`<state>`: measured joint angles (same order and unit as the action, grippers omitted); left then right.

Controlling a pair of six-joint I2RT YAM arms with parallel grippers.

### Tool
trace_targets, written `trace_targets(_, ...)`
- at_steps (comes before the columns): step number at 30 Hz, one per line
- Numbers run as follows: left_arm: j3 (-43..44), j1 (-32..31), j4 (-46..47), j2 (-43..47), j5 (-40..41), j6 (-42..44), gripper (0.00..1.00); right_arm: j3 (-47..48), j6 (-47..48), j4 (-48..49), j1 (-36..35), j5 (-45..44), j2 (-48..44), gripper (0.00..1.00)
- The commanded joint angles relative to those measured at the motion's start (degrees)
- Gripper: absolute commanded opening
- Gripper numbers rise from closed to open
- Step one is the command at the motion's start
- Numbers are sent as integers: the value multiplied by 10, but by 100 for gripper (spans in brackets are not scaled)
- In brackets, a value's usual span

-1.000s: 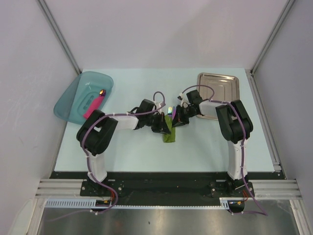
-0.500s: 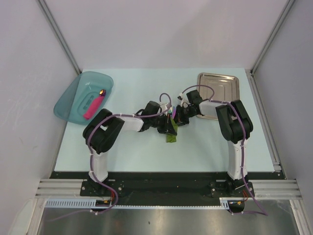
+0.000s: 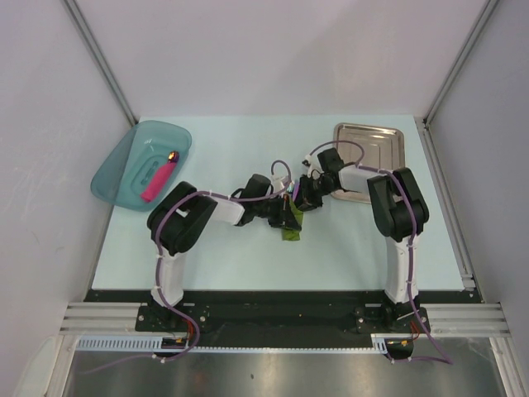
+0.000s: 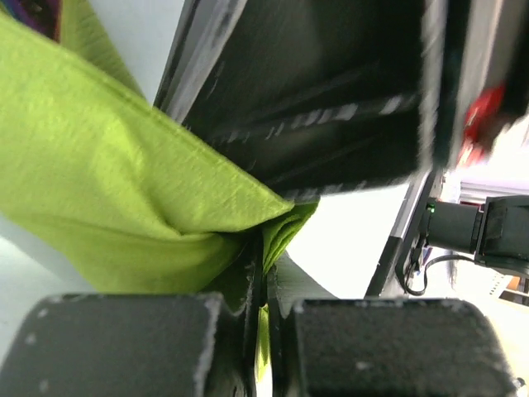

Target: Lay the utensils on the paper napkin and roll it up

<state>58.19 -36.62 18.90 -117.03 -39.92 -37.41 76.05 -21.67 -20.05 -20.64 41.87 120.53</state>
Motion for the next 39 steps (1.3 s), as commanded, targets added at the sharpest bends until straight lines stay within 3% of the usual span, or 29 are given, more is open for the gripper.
trace_targets(1,-35,-6,-27,-16,-19,19,5,39,39,-62,33,-30,-29,20)
trace_targets(4,-43,0,-25,-14,-24,23,9,52,45,-80,43,-14,-43,30)
trace_targets(8,-43,2,-25,-14,-28,27,13,49,46,-85,44,1,-51,51)
trace_targets(16,-50,5,-22,-13,-36,29,18,32,29,-55,25,1,-36,53)
trace_targets(19,-58,8,-7,-4,-41,24,19,30,37,-52,8,-17,-26,49)
trace_targets(25,-77,23,28,24,-62,8,21,21,58,-61,2,-71,-2,29)
trace_targets(28,-97,32,73,44,-77,-19,27,13,67,-60,2,-81,2,16)
trace_targets(29,-103,37,106,51,-82,-39,33,10,69,-58,-1,-82,3,9)
trace_targets(32,-115,43,145,77,-95,-69,40,2,75,-50,-10,-88,6,1)
trace_targets(39,-121,68,115,138,-87,-80,40,2,72,-45,-30,-93,19,0)
